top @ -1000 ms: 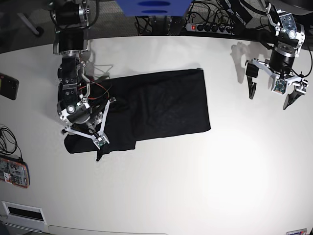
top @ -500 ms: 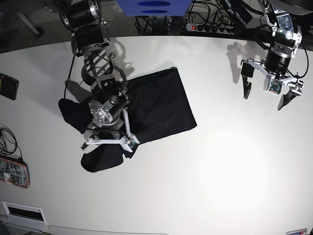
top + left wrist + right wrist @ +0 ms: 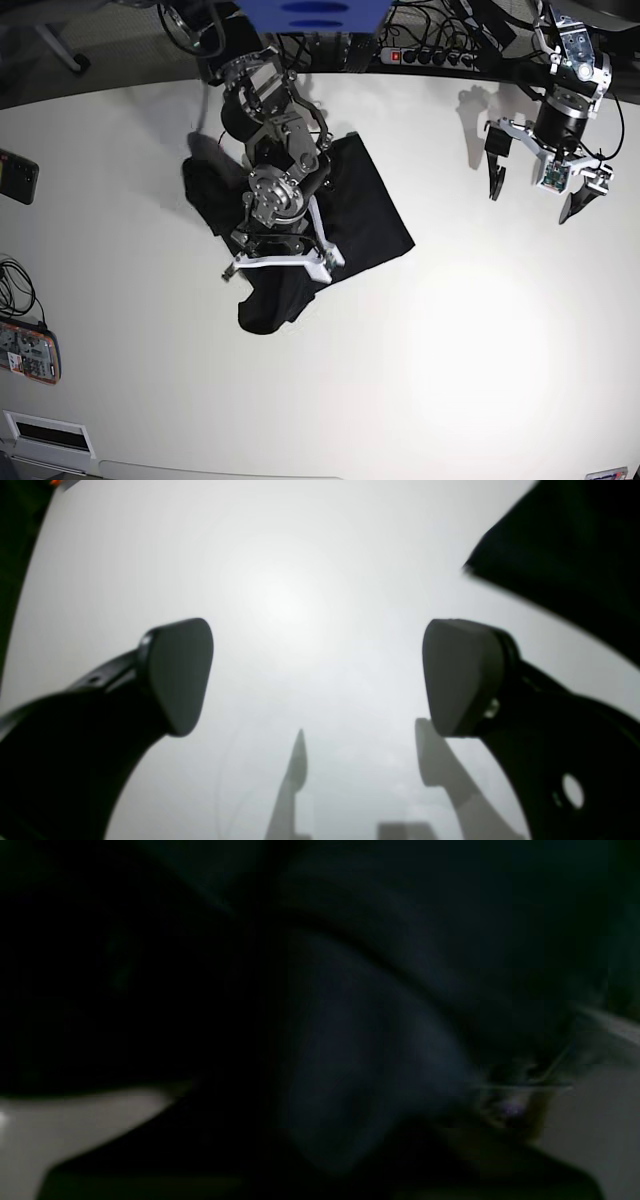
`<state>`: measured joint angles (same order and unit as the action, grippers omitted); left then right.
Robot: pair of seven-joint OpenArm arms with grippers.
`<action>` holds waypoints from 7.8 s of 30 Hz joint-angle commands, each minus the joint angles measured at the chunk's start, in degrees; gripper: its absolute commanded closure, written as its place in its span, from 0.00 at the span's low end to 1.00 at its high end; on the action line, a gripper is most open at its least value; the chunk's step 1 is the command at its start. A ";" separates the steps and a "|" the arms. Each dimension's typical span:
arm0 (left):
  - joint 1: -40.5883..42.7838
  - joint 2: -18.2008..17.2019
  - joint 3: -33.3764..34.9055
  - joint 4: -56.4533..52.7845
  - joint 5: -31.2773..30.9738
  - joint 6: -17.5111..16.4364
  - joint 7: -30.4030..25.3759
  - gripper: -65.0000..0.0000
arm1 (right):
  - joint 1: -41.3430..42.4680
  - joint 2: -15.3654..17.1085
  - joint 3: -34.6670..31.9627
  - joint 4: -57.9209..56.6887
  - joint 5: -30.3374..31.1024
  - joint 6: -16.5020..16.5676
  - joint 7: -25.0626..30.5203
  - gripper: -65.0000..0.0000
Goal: Fold the T-shirt properly
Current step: 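Press the folded bundle flat with the right gripper, then lower the left gripper onto the bundle's edge beside the right gripper, then grasp the bundle edges with both grippers and lift them slightly, then set the bundle down square and open both grippers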
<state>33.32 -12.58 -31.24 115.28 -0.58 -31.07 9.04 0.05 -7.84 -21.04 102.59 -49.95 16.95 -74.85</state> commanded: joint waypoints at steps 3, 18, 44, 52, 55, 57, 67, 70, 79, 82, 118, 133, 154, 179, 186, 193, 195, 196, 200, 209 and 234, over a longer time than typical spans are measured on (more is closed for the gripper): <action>0.04 -0.56 -0.27 0.89 -0.61 0.34 -1.43 0.01 | 0.17 -0.91 -2.66 1.28 1.47 -5.92 3.16 1.00; 0.83 -0.92 -1.85 1.07 -0.61 0.34 -1.43 0.01 | 0.08 -0.91 -17.86 -14.10 6.04 -25.52 5.00 1.00; 0.66 -0.92 -1.94 1.07 -0.34 0.34 -1.43 0.01 | 0.34 0.23 -17.86 -13.75 31.80 -27.10 14.67 0.30; 0.66 -0.83 -3.17 1.07 -0.34 0.34 -1.43 0.01 | 0.17 0.32 -22.00 -9.00 31.71 -27.10 20.83 0.30; 0.57 -0.83 -4.76 1.07 -0.70 0.34 -1.43 0.01 | 0.08 2.52 -23.05 -7.07 31.71 -27.10 23.46 0.30; 0.66 -0.83 -6.78 1.07 -0.70 0.34 -1.43 0.01 | 0.17 3.31 -24.63 -5.66 31.71 -27.10 24.17 0.30; 0.83 -0.56 -12.40 1.16 -0.78 0.34 -1.52 0.01 | 0.17 3.48 -27.01 -4.70 31.89 -27.10 24.52 0.30; 0.83 -0.56 -12.32 1.16 -0.78 0.34 -1.52 0.01 | 0.17 3.57 -26.74 -0.56 31.98 -27.10 24.52 0.30; 2.68 1.37 -1.41 1.16 -0.78 0.34 -1.26 0.01 | 0.34 5.33 -20.94 5.41 32.15 -27.10 24.52 0.30; 3.73 1.72 6.23 1.07 -0.78 0.52 -0.99 0.01 | 0.43 5.33 -16.28 5.33 32.86 -25.43 24.52 0.30; -3.56 1.81 28.12 -15.99 -0.26 15.99 7.27 0.01 | 23.55 2.87 -3.71 -38.89 49.91 -20.95 33.49 0.30; -10.24 0.14 21.00 -19.24 -0.08 15.82 7.27 0.01 | 22.93 11.13 -4.24 -35.73 49.82 -20.95 33.22 0.30; -13.15 -1.36 20.83 -10.27 -0.17 15.82 10.70 0.01 | 8.43 18.34 -3.71 -20.96 49.91 -20.95 31.82 0.30; -5.41 1.63 31.55 -11.77 -0.26 19.42 18.79 0.01 | 8.43 18.34 -3.71 -20.61 49.91 -20.95 29.53 0.30; -8.93 0.23 28.04 -11.94 -0.17 19.60 19.05 0.01 | 8.08 18.60 -3.89 -19.90 49.82 -20.86 29.35 0.30; -12.71 0.23 27.33 -13.09 0.54 19.60 19.31 0.01 | 5.00 22.12 -3.80 -11.99 49.82 -20.86 28.65 0.30; -15.17 0.23 27.51 -14.93 2.82 19.60 19.31 0.01 | 3.42 22.82 -3.80 -10.23 49.82 -20.86 27.24 0.30; -16.31 0.23 27.60 -15.99 4.40 19.60 19.31 0.01 | 2.36 23.70 -3.89 -8.74 49.82 -20.86 26.54 0.30; -18.68 0.49 27.86 -19.24 6.78 19.51 19.31 0.01 | -1.07 25.46 -4.06 -3.38 49.82 -20.86 26.10 0.30; -24.49 0.31 29.44 -23.46 6.95 19.51 19.23 0.01 | -7.92 28.28 -3.97 4.36 49.82 -20.86 26.10 0.30; -36.44 0.93 38.41 -32.08 13.81 19.60 19.14 0.00 | -15.31 27.22 -10.92 4.36 49.73 -20.95 26.19 0.30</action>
<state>-2.39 -11.84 7.31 82.52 12.95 -11.77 28.71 -15.40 19.35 -31.90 106.21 -0.45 -4.49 -48.40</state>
